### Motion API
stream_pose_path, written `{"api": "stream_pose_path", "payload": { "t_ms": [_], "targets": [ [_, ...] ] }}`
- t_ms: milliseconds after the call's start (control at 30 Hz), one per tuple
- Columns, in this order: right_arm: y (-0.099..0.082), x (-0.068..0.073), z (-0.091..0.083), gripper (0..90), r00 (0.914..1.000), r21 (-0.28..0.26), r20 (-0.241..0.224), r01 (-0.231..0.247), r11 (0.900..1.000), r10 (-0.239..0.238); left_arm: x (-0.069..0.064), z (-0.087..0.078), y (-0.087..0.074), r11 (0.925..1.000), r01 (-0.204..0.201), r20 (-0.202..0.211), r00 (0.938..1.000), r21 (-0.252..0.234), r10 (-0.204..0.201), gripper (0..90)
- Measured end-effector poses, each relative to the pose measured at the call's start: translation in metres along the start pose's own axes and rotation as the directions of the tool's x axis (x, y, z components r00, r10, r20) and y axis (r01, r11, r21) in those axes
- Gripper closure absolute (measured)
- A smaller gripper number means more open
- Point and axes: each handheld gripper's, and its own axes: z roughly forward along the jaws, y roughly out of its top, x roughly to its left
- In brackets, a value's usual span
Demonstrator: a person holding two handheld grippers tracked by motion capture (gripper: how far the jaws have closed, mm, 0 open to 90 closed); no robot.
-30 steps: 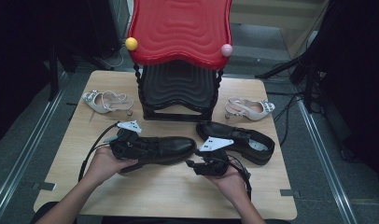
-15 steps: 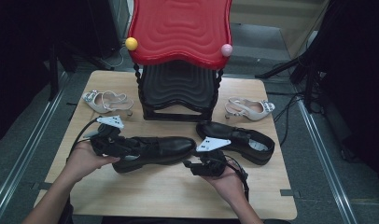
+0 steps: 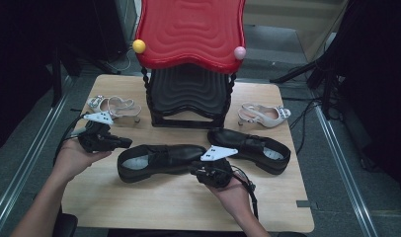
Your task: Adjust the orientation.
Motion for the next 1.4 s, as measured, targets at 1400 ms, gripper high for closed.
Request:
{"api": "stream_pose_path", "payload": {
  "t_ms": [1400],
  "targets": [
    [0.013,0.009,0.05,90.0,0.9977,0.081,-0.029,-0.058,0.995,0.061,0.006,0.036,-0.023,0.9973,0.045,0.079,0.9957,0.059,-0.049,90.0]
  ]
}}
